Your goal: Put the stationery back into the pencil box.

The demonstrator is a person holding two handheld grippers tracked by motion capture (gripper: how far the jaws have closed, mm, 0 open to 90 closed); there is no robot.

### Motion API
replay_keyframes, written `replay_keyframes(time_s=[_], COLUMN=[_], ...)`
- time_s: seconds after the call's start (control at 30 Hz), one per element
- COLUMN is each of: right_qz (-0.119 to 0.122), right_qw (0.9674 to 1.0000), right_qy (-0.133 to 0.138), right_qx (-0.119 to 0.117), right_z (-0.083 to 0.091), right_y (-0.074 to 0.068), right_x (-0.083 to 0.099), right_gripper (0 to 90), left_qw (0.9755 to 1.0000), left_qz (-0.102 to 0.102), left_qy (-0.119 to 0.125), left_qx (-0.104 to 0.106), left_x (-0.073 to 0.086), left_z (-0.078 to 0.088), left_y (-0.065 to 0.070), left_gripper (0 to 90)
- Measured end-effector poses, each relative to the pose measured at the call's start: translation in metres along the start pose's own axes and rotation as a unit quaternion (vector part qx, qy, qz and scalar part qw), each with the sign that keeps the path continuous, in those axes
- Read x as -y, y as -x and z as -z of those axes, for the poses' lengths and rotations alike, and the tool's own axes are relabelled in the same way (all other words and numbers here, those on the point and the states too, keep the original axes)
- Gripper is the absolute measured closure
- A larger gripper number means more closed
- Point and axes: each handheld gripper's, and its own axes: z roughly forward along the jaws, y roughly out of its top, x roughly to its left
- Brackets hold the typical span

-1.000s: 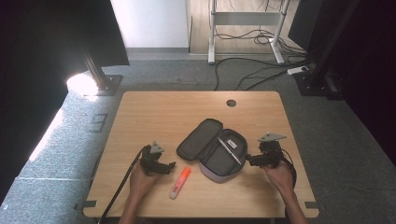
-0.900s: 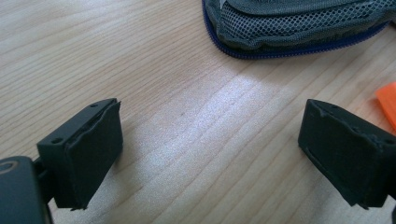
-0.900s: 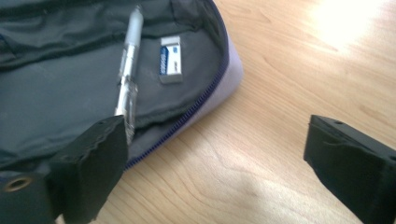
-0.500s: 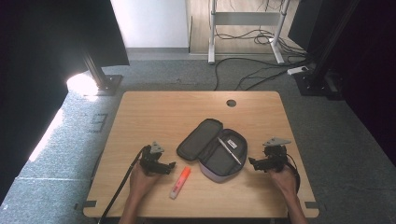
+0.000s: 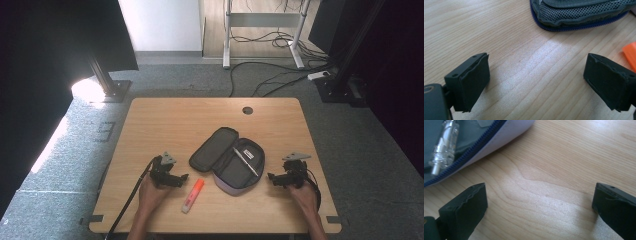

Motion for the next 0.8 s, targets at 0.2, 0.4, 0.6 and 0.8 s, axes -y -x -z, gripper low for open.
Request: replay_keyframes(time_s=[0.2, 0.4, 0.6, 0.8], right_qz=[-0.002, 0.0, 0.0, 0.001], right_qw=[0.9998, 0.9998, 0.9998, 0.9998], right_qy=[0.016, 0.02, 0.02, 0.02], right_qx=[0.007, 0.009, 0.008, 0.008], right_z=[-0.0011, -0.0014, -0.0013, -0.0013], right_y=[-0.0003, -0.0001, 0.0, 0.0], right_x=[0.0032, 0.0041, 0.0042, 0.0042], right_gripper=[0.0, 0.0, 0.0, 0.0], left_qw=[1.0, 1.0, 0.9999, 1.0], left_qz=[0.001, -0.006, -0.01, -0.001], left_qy=[0.0, 0.005, 0.008, -0.002], left_qx=[-0.001, 0.006, 0.01, -0.006], left_x=[0.0001, 0.0008, 0.0015, 0.0001], left_z=[0.0001, 0.0009, 0.0022, 0.0048], left_y=[0.0004, 0.0009, 0.0015, 0.003], left_gripper=[6.4, 9.5, 13.6, 14.4])
